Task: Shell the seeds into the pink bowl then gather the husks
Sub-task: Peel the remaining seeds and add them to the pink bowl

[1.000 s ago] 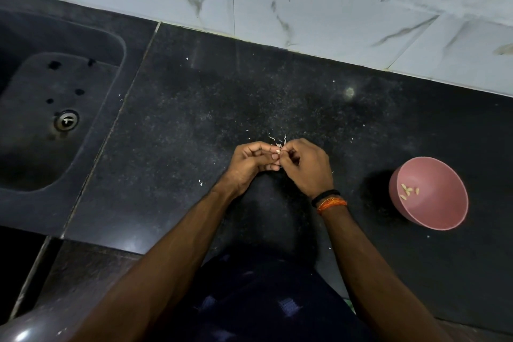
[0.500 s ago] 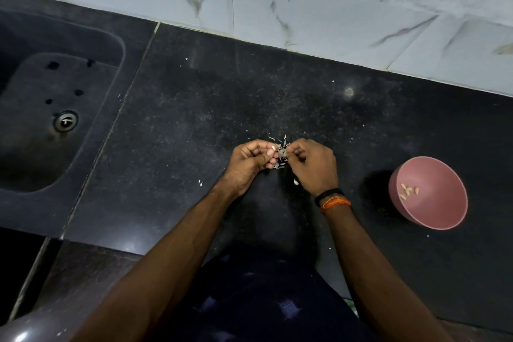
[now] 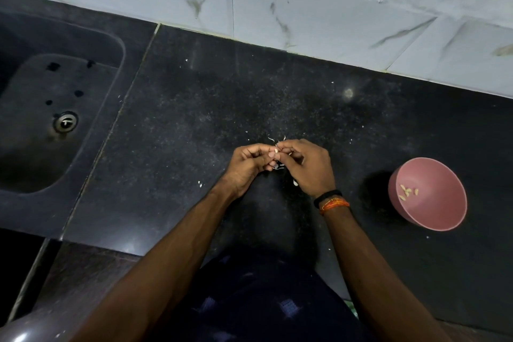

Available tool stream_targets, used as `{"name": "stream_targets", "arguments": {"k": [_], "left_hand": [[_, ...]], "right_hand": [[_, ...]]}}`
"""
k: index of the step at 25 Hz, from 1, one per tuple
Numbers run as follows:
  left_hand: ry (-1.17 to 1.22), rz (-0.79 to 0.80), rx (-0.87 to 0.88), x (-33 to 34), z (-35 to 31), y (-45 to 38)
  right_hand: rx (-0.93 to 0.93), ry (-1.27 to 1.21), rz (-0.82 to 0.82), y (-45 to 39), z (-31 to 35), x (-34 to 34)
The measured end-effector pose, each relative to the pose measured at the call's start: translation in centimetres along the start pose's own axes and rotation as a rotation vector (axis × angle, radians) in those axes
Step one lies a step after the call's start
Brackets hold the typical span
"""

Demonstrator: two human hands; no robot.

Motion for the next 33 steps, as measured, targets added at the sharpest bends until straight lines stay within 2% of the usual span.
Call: {"name": "stream_targets", "arguments": {"k": [6, 11, 21, 26, 33], "left_hand": [[0.066, 0.013, -0.062, 0.0, 0.4, -0.2], [0.058, 0.019, -0.045, 0.2, 0.1, 0.0], [0.013, 0.015, 0.02, 0.2, 0.0, -0.1], [0.009, -0.006, 0.045, 0.0, 0.0, -0.2], [-0.016, -0.028, 0.062, -0.4, 0.2, -0.3]], "right_hand": [[-0.032, 0.047, -0.028, 0.0, 0.3, -0.1], [-0.01, 0.112, -0.08, 0.0, 0.3, -0.8], [-0.002, 0.134, -0.04, 0.0, 0.3, -0.2], [0.033, 0.049, -0.008, 0.2, -0.5, 0.0], [0.041, 0.021, -0.062, 0.2, -0.7, -0.8]]}}
Point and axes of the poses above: each hand's wrist, its own y-axis away from the middle knuckle, its own x-axis out of the palm, z = x × y, the point moved 10 cm from there along -y, towards the middle knuckle, and after that the axes turned 13 degrees about -x, right-handed, at the moved point
